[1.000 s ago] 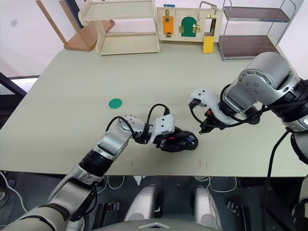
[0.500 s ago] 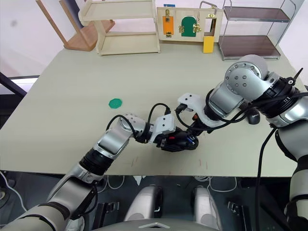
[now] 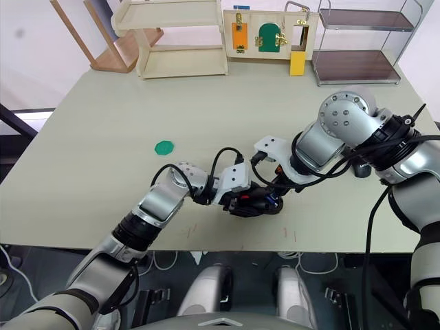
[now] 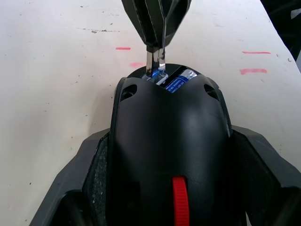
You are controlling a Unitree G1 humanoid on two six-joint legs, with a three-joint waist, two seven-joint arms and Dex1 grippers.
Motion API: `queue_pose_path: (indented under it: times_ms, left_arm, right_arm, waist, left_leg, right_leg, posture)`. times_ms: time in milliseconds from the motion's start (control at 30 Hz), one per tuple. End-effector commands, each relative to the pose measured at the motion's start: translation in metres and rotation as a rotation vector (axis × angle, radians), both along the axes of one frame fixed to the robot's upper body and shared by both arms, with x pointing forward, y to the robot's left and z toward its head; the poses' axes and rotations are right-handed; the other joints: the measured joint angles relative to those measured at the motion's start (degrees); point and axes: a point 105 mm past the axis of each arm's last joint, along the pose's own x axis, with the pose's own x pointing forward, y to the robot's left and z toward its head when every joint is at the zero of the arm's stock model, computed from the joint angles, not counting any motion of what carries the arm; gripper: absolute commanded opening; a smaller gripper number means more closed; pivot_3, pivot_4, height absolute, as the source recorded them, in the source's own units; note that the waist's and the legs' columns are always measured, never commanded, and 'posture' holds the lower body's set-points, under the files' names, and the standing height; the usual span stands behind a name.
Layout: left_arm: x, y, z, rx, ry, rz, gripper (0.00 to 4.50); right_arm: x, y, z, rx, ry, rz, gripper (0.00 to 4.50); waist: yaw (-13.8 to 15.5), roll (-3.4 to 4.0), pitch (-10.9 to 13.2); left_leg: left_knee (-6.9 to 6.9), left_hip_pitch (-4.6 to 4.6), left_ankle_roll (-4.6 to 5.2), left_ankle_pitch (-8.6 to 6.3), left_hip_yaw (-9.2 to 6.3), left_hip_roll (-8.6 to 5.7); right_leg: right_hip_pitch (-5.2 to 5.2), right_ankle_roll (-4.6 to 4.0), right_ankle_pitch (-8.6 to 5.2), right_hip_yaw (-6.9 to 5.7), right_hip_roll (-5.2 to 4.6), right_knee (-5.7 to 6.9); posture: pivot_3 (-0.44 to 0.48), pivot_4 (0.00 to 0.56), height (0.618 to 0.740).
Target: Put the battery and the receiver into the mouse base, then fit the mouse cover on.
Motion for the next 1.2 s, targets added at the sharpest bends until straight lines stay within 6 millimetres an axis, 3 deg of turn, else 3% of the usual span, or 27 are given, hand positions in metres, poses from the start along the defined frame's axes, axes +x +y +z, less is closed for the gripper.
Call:
queue_pose_path:
  times_ms: [33,1200]
  left_arm:
    - [-0.0073,0.0013,-0.0124,0.038,0.038,-0.008,2.93]
    - [-0.0052,-0.001,-0.0166,0.033,0.043,-0.016,2.93]
  right_arm:
    - [0.0006,0.0009,0.0043,0.01,-0.008,0.0,0.0]
    - [0.0036,0.0042,0.0061,0.037,-0.009,-0.021,0.0]
  waist:
    - [0.0,0.0,0.0]
    - [0.2,0.0,0.0]
  left_leg:
    - [0.0,-0.01,0.0,0.0,0.0,0.0]
    - [-0.04,-0.58,0.0,0.0,-0.03,0.01]
  right_leg:
    - [0.0,0.0,0.0,-0.01,0.0,0.0]
    - [-0.3,0.22,0.14,-0.29,-0.02,-0.29]
  posture:
    - [0.0,0.15,0.74]
    - [0.0,0.15,0.74]
